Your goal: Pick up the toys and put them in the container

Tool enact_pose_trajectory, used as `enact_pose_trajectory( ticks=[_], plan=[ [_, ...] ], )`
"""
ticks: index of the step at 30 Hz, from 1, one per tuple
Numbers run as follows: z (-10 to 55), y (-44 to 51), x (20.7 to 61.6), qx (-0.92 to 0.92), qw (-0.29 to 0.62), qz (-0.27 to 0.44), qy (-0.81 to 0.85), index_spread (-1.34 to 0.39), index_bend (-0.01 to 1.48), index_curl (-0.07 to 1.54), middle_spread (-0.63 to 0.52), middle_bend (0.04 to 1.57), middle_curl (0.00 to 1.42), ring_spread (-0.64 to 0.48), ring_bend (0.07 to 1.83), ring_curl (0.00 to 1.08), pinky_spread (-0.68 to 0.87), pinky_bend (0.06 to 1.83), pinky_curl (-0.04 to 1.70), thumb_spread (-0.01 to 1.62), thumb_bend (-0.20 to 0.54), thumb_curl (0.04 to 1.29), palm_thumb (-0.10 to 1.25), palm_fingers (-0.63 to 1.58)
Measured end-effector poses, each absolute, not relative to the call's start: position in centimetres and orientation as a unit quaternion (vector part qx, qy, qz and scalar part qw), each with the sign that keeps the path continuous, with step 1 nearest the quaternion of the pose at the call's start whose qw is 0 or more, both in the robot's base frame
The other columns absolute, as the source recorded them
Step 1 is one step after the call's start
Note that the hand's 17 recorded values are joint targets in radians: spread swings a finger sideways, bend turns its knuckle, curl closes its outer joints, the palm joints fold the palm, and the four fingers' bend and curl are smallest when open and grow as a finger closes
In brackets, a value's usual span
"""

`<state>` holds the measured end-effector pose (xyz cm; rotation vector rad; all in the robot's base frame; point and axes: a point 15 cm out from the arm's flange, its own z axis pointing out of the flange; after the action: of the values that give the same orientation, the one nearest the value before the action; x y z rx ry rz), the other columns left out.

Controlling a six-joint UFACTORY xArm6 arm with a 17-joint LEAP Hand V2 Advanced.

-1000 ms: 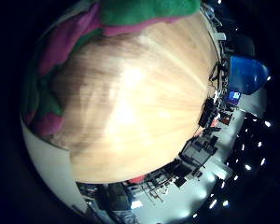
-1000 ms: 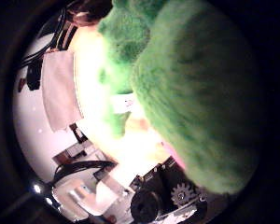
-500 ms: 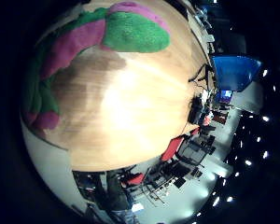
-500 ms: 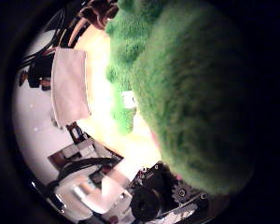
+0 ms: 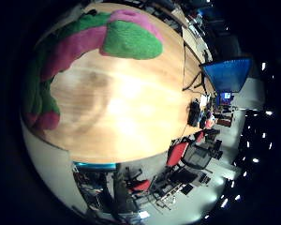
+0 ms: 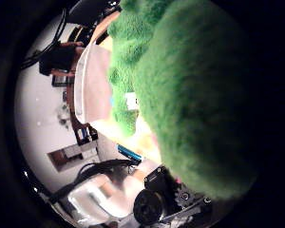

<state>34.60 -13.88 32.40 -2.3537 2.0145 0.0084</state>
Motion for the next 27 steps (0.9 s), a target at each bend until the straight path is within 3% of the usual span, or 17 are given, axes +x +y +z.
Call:
enact_pose_trajectory(
  ticks=[18, 27],
  plan=[
    [38.2, 4.3, 41.3, -0.822, 0.050, -0.019, 0.568, -0.60, 0.44, 0.68, -0.40, 0.98, 0.55, -0.33, 1.19, 0.47, -0.59, 1.04, 0.42, 0.92, -0.022, 0.34, 0.93, 1.24],
    [37.9, 15.5, 42.3, -0.862, 0.049, -0.006, 0.504, -0.60, 0.44, 0.69, -0.40, 0.98, 0.54, -0.33, 1.19, 0.47, -0.58, 1.03, 0.43, 0.92, -0.022, 0.34, 0.93, 1.24]
  ],
)
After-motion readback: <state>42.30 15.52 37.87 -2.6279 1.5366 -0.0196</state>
